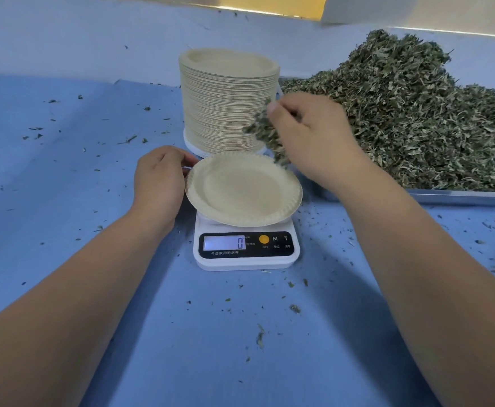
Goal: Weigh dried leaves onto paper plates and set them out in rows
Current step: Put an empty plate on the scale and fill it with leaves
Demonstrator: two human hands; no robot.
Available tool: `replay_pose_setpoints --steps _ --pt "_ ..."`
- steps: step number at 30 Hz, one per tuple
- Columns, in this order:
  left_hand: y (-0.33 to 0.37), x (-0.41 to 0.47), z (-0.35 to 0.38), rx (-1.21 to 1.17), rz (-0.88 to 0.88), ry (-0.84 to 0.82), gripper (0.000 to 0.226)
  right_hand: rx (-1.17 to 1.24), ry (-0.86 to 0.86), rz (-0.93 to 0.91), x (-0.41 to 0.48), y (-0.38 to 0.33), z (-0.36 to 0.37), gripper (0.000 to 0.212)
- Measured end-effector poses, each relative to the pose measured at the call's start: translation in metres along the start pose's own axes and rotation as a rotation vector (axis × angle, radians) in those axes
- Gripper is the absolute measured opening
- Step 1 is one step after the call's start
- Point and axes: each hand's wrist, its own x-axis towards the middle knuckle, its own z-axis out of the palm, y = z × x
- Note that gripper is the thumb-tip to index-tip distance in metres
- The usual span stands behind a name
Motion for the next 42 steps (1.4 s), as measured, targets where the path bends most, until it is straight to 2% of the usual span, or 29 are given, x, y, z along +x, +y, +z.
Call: replay_pose_setpoints --steps 7,11,20,27,34,39,42 --pt "-0.001 0.001 0.001 -0.019 -0.005 0.006 0.031 -0.091 -0.309 -0.103 -0.019 -0.019 0.028 0.033" --pt "-0.001 0.0 0.001 -0.021 0.011 0.0 0.032 -0.113 -0.365 -0.109 -0.019 -0.016 0.027 0.032" --pt "-0.001 0.001 0.001 -0.01 -0.006 0.007 0.031 -0.005 -0.226 -0.034 -0.011 -0.01 0.02 0.034" --pt "-0.001 0.0 0.001 -0.011 0.005 0.002 0.031 -0.001 -0.268 0.037 -0.008 0.003 0.018 0.018" --pt "-0.001 0.001 0.001 -0.006 0.004 0.005 0.031 0.061 -0.111 0.047 -0.007 0.012 0.011 0.018" --pt "0.0 0.0 0.001 0.009 0.014 -0.002 0.032 -0.225 0.025 0.075 -0.031 0.055 -0.007 0.022" --pt "0.0 0.001 0.001 0.003 0.018 0.0 0.032 -0.42 -0.003 0.136 -0.044 0.079 -0.013 0.027"
